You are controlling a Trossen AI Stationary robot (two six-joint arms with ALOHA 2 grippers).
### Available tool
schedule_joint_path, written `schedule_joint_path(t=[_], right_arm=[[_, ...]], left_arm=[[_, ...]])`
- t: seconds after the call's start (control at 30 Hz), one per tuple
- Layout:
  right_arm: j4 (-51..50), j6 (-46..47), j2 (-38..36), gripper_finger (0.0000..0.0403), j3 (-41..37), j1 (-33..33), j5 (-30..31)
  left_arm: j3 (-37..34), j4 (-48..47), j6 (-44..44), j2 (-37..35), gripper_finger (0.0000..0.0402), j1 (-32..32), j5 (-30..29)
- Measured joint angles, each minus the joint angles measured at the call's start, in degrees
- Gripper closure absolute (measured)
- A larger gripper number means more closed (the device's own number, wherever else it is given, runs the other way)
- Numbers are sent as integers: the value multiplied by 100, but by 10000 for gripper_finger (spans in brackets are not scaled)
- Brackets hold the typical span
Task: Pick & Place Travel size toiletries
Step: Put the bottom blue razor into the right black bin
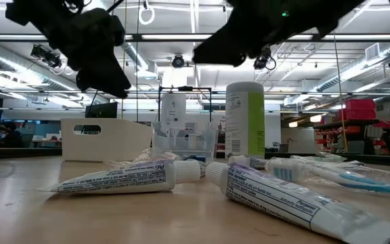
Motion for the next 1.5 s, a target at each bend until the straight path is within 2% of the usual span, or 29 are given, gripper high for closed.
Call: schedule_joint_path(t=[0.2, 0.33, 0.5, 0.9, 1.03, 1.27, 1.5], right_arm=[[-1487, -653, 1082, 204, 894, -94, -39], [-1587, -1379, 1659, 208, 1216, -159, 2], [-1618, -2140, 2031, 214, 1332, -216, 563], [-1519, -2510, 2358, 224, 1354, -439, -83], [-1534, -2668, 2366, 246, 1352, -442, -73], [-1510, -3206, 2380, 318, 1350, -459, -270], [-1408, -2842, 2310, 354, 1327, -343, -315]], left_arm=[[-70, 201, 294, -2, 218, 93, 2], [-70, 191, 426, -2, 218, 93, 15], [-70, 159, 546, -2, 218, 93, 228], [-70, 147, 835, -2, 218, 90, 271], [-70, 140, 835, -2, 218, 93, 271], [-70, 139, 967, -2, 218, 93, 386], [-70, 139, 1087, -2, 218, 93, 572]])
